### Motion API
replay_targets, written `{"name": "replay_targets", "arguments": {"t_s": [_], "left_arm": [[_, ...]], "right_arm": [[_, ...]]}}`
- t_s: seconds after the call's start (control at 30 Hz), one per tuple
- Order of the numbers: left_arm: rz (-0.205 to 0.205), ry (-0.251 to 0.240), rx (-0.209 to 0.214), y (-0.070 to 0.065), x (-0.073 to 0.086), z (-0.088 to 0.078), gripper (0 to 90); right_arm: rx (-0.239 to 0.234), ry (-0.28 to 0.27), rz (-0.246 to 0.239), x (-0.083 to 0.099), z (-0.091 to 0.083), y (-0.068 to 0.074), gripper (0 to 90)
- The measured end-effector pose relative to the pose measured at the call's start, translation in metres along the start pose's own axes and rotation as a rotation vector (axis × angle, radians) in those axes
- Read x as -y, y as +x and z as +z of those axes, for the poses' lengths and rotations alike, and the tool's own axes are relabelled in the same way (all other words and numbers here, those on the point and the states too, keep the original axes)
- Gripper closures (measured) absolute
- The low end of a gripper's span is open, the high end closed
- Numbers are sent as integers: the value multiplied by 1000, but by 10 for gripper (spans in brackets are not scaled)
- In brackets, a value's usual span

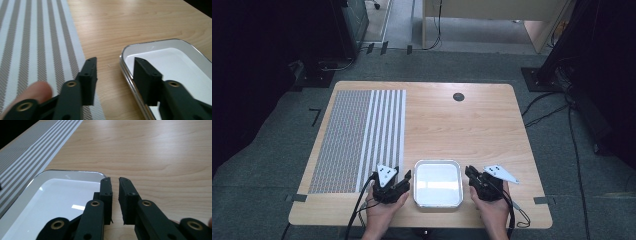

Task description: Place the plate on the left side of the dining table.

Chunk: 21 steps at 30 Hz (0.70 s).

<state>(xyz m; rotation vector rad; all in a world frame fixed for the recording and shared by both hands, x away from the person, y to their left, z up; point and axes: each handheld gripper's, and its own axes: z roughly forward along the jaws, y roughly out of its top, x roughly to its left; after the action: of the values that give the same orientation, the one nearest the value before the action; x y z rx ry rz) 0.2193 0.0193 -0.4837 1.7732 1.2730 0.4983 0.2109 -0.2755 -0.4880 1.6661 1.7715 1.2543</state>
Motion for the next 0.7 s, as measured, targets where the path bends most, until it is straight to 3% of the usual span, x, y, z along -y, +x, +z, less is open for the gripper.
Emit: {"name": "replay_targets", "arguments": {"t_s": [0.17, 0.2, 0.53, 0.7], "left_arm": [[20, 21, 15, -8, 5, 4, 659], [26, 38, 20, -9, 6, 6, 677], [53, 56, 41, -12, 11, 8, 766], [58, 61, 52, -13, 11, 8, 753]], "right_arm": [[-44, 20, 26, 4, 1, 1, 856], [-71, 31, 38, 5, 3, 1, 857], [-87, 85, 90, 9, 9, -3, 874], [-89, 98, 90, 11, 10, 0, 873]]}}
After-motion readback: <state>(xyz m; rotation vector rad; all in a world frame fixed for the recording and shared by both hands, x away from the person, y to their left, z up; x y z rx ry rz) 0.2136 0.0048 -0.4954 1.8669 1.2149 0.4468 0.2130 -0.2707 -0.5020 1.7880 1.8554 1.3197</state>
